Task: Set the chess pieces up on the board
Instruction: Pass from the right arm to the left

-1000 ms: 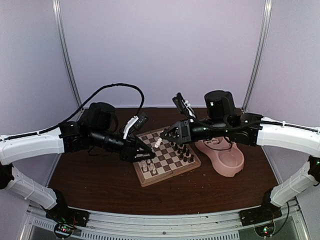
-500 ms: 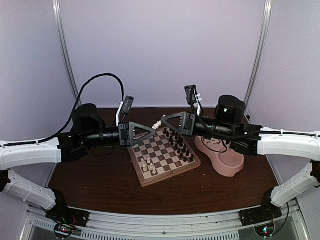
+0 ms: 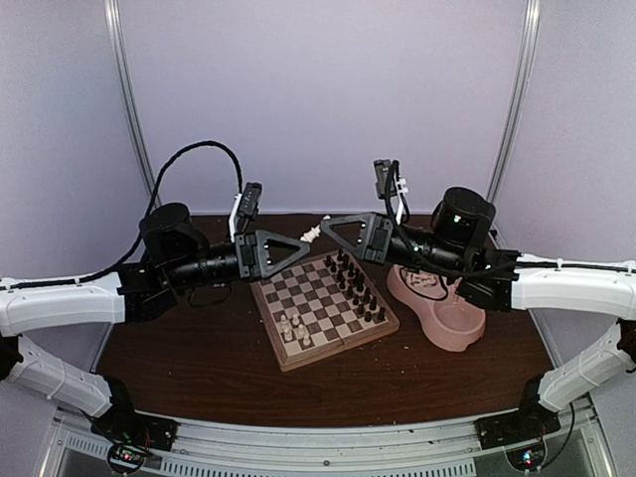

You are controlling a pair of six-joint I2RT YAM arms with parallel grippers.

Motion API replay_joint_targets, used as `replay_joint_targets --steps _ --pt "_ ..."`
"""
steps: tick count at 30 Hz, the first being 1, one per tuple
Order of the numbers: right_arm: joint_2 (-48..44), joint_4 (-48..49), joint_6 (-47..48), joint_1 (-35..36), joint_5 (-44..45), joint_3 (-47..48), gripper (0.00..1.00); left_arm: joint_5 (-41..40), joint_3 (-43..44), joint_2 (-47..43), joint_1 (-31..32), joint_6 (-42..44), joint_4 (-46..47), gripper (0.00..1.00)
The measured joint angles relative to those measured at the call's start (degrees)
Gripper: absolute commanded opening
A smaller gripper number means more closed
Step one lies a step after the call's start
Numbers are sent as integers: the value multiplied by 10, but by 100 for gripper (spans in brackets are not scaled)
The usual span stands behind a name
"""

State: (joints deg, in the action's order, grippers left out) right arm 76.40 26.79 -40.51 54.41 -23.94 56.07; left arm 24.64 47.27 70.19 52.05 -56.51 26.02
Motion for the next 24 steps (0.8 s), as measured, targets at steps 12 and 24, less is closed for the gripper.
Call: replay_joint_targets --steps 12,24 --pt "16 18 -5 5 0 -16 8 -2 0 11 0 -11 25 29" --pt "21 43 -12 5 -2 -26 35 -5 0 15 -4 -19 24 3"
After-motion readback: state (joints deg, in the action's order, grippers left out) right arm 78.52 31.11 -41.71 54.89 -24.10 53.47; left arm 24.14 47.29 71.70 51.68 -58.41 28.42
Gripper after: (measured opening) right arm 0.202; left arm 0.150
